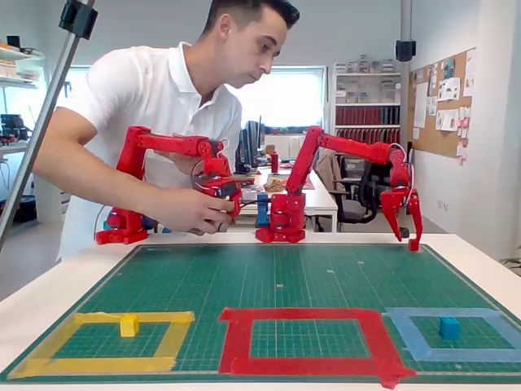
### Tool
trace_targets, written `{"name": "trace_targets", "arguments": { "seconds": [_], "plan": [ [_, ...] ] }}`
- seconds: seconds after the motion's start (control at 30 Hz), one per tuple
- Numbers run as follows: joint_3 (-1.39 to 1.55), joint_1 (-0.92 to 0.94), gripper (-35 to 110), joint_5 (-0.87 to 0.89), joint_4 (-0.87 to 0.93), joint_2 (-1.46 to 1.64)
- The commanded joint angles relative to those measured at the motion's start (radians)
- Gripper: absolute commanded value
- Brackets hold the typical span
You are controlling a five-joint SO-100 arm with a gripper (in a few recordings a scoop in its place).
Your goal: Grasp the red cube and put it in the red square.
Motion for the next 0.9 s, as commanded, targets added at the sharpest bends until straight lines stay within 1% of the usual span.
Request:
{"name": "trace_targets", "arguments": {
  "seconds": [0.0,0.23,0.3,0.4,0.7,0.8,0.87],
  "plan": [
    [-0.043,0.018,17,-0.018,0.023,0.066],
    [-0.014,0.055,17,-0.012,0.025,0.144],
    [0.015,0.061,17,-0.026,0.034,0.190],
    [0.061,0.061,18,-0.095,0.078,0.272],
    [0.279,0.037,19,-0.371,0.268,0.598],
    [0.393,0.015,19,-0.535,0.299,0.712],
    [0.476,0.000,19,-0.675,0.311,0.770]
  ]
}}
